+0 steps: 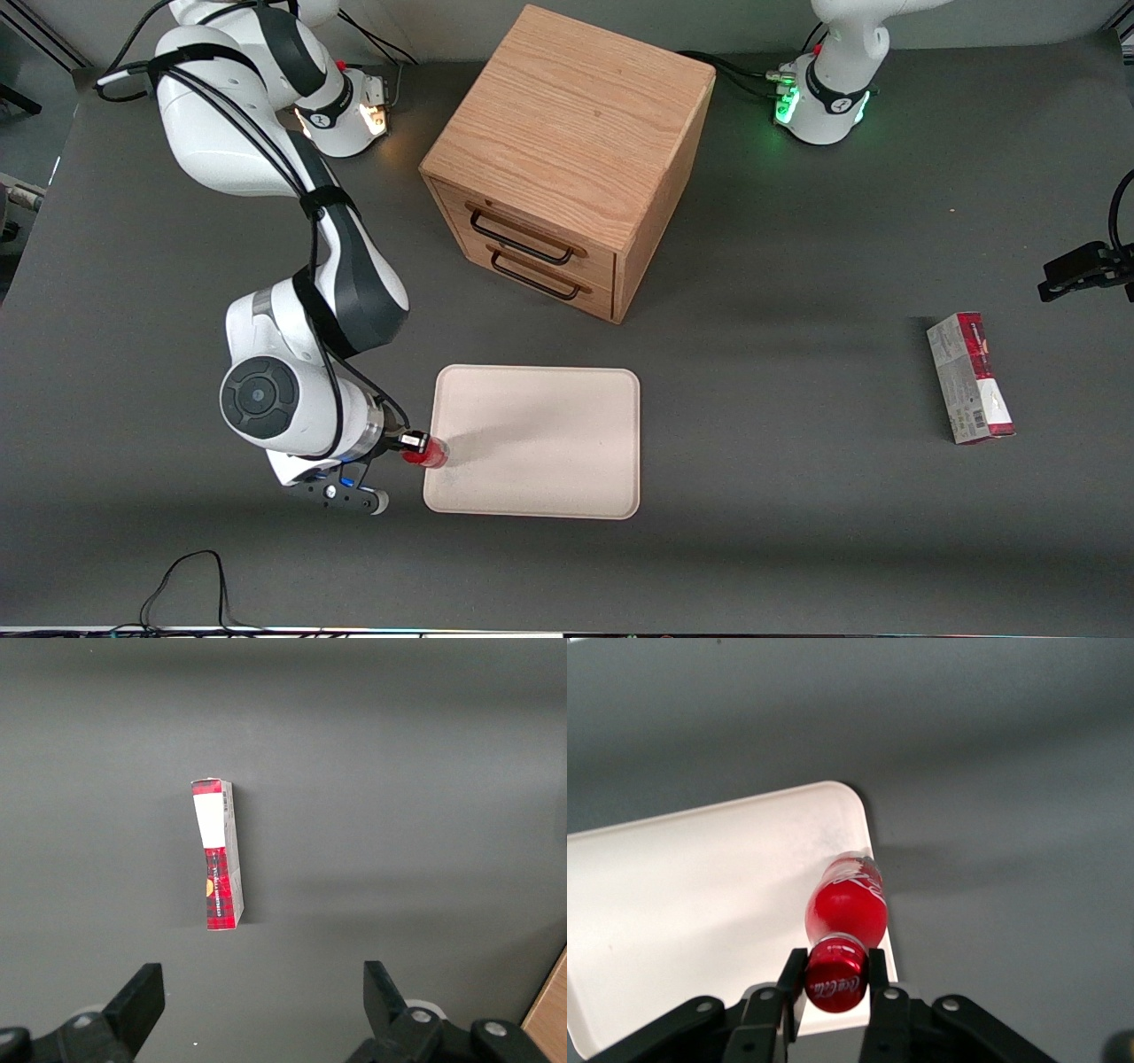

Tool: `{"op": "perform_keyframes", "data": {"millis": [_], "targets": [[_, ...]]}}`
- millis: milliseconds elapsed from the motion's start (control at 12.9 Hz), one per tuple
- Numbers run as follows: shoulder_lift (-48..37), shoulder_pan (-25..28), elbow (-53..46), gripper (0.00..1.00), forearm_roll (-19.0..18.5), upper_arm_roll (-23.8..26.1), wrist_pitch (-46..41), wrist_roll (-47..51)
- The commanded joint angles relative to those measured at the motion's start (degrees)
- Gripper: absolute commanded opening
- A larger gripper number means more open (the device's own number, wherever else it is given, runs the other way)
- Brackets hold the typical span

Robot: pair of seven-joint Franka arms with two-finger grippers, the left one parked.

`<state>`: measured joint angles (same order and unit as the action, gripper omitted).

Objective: Place coke bottle on tray
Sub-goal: 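Lift the bottle and carry it with the right gripper onto the cream tray, then lower the bottle onto the tray and open the right gripper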

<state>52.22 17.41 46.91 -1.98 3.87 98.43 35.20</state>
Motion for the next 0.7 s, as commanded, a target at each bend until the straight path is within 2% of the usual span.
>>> {"op": "perform_keyframes", "data": {"millis": [0, 620], "targets": [[1.75, 0.43, -3.32, 0.00, -0.74, -0.17, 0.88, 2.85], [2.28, 1.48, -2.88, 0.00, -0.74, -0.26, 2.82, 6.02]]}}
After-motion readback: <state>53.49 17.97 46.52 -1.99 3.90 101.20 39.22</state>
